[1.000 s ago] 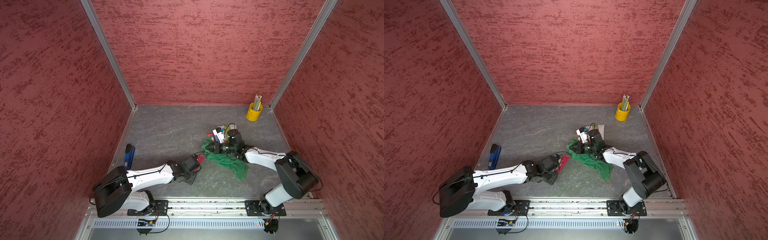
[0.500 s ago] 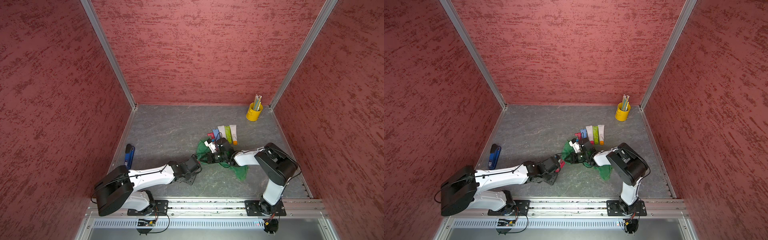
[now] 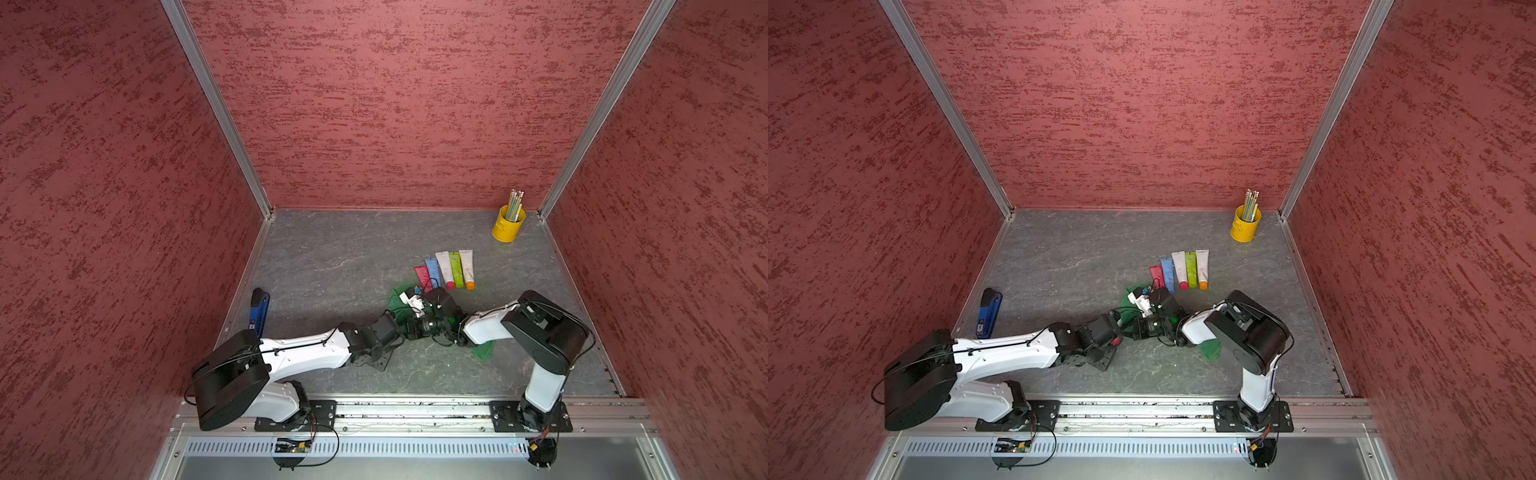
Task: Wipe the surface of the toothpaste tube
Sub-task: Wipe the dirt from the toothpaste tube.
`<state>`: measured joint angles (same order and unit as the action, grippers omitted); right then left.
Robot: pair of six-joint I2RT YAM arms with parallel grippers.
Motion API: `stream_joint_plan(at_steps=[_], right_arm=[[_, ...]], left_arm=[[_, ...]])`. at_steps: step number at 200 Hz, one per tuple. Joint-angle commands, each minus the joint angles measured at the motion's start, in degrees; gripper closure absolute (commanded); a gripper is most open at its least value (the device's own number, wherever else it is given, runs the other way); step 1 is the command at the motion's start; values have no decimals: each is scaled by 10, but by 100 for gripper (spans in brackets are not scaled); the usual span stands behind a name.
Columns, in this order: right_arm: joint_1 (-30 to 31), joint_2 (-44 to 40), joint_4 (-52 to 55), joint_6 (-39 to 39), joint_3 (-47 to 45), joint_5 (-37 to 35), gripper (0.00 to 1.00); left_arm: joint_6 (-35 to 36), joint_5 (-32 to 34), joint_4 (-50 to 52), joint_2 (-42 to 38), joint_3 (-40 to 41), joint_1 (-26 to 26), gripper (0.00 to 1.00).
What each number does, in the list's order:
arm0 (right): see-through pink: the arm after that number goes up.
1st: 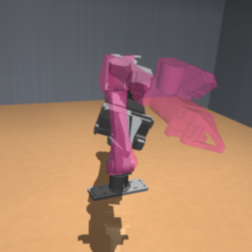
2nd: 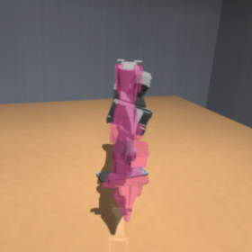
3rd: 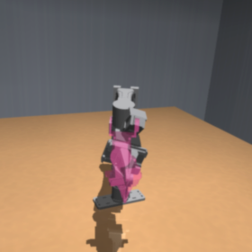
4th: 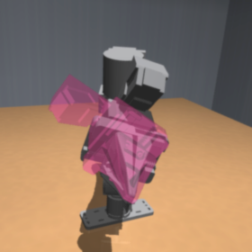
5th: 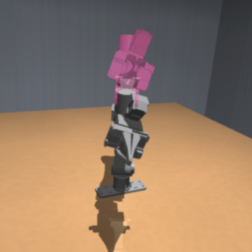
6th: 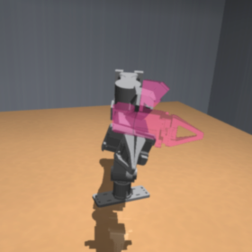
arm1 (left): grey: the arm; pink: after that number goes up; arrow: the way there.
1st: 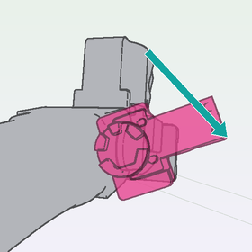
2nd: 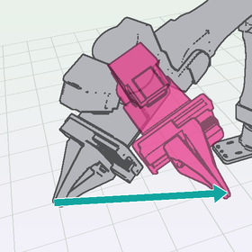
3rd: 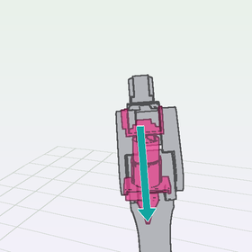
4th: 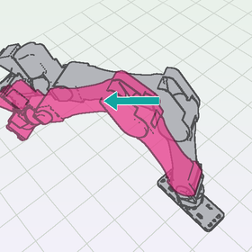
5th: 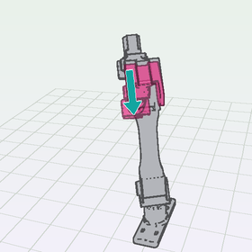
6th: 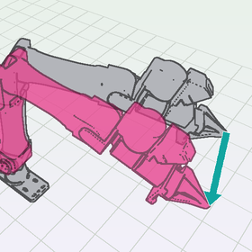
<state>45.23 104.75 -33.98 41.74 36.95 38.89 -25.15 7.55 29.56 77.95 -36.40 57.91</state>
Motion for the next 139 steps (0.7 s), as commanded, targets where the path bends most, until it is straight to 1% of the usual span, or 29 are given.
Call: stream_joint_plan(at_steps=[1, 18, 36, 56, 72, 84, 115, 127, 139], right_arm=[[15, 12, -24, 20, -18, 19, 100], [2, 7, 16, -1, -12, -16, 100], [-30, -1, 36, -13, -9, -48, 100], [-57, -14, 100, -48, 15, -114, 100], [-67, -18, 147, -73, 40, -168, 100], [-74, -16, 167, -84, 56, -193, 100], [-77, 1, 172, -90, 74, -193, 100], [-76, 5, 161, -85, 70, -173, 100], [-71, 8, 145, -76, 62, -136, 100]], left_arm=[[4, 19, -12, -1, -7, -1, 85], [5, 17, -13, -8, -4, 0, 86], [6, 14, -17, -16, 1, 2, 87], [6, 12, -18, -24, 4, 3, 87], [6, 12, -19, -25, 5, 4, 87], [7, 11, -20, -24, 5, 4, 87], [8, 11, -20, -20, 4, 5, 88], [8, 11, -20, -21, 4, 5, 88], [8, 11, -20, -20, 4, 5, 88]])
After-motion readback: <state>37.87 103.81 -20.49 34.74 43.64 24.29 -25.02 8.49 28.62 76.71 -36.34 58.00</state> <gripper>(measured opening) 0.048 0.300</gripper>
